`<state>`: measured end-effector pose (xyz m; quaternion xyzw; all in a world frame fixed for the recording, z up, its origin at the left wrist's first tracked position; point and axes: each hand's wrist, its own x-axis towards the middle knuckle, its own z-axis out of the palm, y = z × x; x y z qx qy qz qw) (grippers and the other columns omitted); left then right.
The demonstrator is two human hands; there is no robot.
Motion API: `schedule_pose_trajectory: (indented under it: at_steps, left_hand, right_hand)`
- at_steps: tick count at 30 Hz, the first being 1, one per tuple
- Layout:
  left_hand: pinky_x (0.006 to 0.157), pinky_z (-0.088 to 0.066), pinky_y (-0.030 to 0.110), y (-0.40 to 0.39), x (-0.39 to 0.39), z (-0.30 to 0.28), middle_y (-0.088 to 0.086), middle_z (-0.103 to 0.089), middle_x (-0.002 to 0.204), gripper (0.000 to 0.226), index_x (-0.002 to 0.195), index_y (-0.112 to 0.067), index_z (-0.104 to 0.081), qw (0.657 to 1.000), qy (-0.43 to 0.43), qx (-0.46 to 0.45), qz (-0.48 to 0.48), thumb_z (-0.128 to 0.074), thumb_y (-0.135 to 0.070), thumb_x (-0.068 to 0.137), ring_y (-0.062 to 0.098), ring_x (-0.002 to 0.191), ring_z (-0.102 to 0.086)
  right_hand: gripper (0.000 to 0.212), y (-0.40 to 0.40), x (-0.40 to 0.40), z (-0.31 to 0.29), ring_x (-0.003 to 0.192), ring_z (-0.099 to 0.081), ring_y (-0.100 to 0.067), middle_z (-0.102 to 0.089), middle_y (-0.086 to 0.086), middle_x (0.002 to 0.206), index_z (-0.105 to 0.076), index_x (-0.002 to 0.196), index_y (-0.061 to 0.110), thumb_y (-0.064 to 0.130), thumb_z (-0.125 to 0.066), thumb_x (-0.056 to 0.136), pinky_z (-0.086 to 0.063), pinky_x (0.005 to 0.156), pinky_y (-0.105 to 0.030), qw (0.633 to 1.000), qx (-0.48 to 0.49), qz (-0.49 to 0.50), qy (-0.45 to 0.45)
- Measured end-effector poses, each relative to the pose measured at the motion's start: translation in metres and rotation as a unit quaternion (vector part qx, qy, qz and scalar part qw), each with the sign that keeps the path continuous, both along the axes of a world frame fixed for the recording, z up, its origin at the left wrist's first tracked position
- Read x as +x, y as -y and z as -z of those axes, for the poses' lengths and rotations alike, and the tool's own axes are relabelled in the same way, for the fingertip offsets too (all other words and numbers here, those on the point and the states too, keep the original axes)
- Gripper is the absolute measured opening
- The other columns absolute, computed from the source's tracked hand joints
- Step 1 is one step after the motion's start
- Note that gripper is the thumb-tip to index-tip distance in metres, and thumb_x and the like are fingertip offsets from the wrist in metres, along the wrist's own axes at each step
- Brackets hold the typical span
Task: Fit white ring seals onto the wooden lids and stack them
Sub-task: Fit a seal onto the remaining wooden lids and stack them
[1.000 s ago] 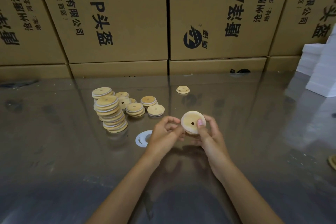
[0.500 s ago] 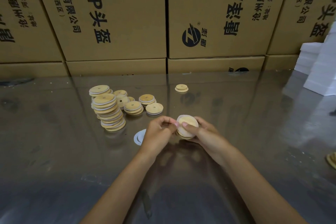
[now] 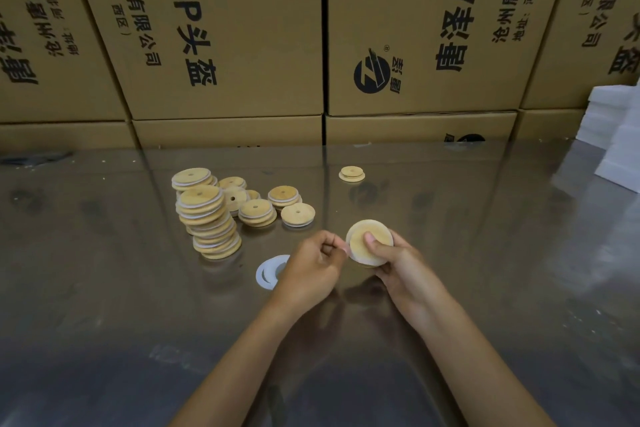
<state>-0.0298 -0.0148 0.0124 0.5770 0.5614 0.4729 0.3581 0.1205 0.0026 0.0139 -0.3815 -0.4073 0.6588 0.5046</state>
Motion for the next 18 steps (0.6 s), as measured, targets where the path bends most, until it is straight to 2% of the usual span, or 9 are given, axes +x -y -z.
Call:
schedule_pose_trajectory:
  at_steps: [2, 4, 6, 8, 13, 16, 18]
  left_hand:
    - [0.06, -0.039, 0.018, 0.003, 0.001, 0.003, -0.019, -0.056, 0.056, 0.014, 0.082, -0.02, -0.064, 0.999, -0.004, 0.023, -0.022, -0.059, -0.011, 0.092, 0.002, 0.057, -0.049]
    - [0.06, -0.039, 0.017, 0.006, 0.003, 0.004, -0.02, -0.058, 0.059, 0.012, 0.082, -0.021, -0.064, 0.999, -0.001, 0.035, -0.034, -0.06, -0.014, 0.092, 0.0, 0.057, -0.05]
    - [0.064, -0.042, 0.023, 0.006, 0.005, 0.002, -0.013, -0.061, 0.069, 0.008, 0.085, -0.021, -0.063, 0.999, 0.017, 0.033, -0.031, -0.061, -0.02, 0.093, 0.006, 0.064, -0.052]
    - [0.066, -0.044, 0.03, 0.007, 0.007, 0.001, -0.002, -0.061, 0.075, 0.007, 0.088, -0.019, -0.061, 0.999, 0.024, 0.024, -0.021, -0.063, -0.023, 0.092, 0.011, 0.067, -0.053]
    - [0.062, -0.042, 0.024, 0.009, 0.009, 0.002, 0.002, -0.062, 0.076, 0.008, 0.089, -0.016, -0.057, 0.998, -0.009, 0.048, -0.034, -0.064, -0.018, 0.091, 0.009, 0.06, -0.05]
    - [0.067, -0.048, 0.026, 0.007, 0.006, 0.001, 0.002, -0.067, 0.079, 0.009, 0.087, -0.018, -0.058, 0.994, -0.028, 0.077, -0.068, -0.066, -0.015, 0.09, 0.015, 0.068, -0.059]
    - [0.064, -0.047, 0.021, 0.006, 0.003, 0.001, 0.0, -0.066, 0.076, 0.009, 0.085, -0.018, -0.06, 0.993, -0.014, 0.087, -0.073, -0.066, -0.012, 0.089, 0.01, 0.066, -0.057]
  right_hand:
    - [0.024, 0.005, -0.002, 0.0, 0.116, -0.064, -0.035, -0.07, -0.021, 0.118, -0.067, 0.116, 0.004, 0.01, -0.063, 0.093, -0.045, 0.103, -0.037, 1.0, 0.006, 0.017, 0.01]
    - [0.019, 0.01, -0.003, -0.001, 0.101, -0.066, -0.029, -0.074, -0.015, 0.108, -0.07, 0.109, 0.006, 0.01, -0.066, 0.091, -0.048, 0.092, -0.033, 1.0, 0.007, 0.026, 0.005]
    - [0.02, 0.012, -0.003, -0.002, 0.094, -0.064, -0.021, -0.072, -0.011, 0.1, -0.069, 0.108, 0.003, 0.008, -0.068, 0.088, -0.047, 0.085, -0.031, 0.999, 0.01, 0.043, -0.007]
    - [0.025, 0.013, -0.004, -0.003, 0.092, -0.062, -0.021, -0.07, -0.012, 0.099, -0.064, 0.11, -0.002, 0.003, -0.07, 0.086, -0.046, 0.085, -0.033, 0.997, 0.016, 0.069, -0.012]
    - [0.024, 0.018, -0.01, -0.006, 0.087, -0.056, -0.023, -0.065, -0.011, 0.092, -0.055, 0.096, 0.009, -0.005, -0.069, 0.083, -0.042, 0.081, -0.036, 0.996, 0.033, 0.084, 0.006]
    - [0.019, 0.019, -0.011, -0.006, 0.086, -0.059, -0.019, -0.067, -0.008, 0.09, -0.057, 0.094, 0.009, 0.001, -0.072, 0.084, -0.044, 0.082, -0.035, 0.996, 0.051, 0.06, 0.039]
    - [0.013, 0.02, -0.01, -0.005, 0.082, -0.061, -0.012, -0.07, -0.006, 0.091, -0.065, 0.099, 0.006, 0.009, -0.071, 0.088, -0.047, 0.079, -0.028, 0.992, 0.07, 0.049, 0.097]
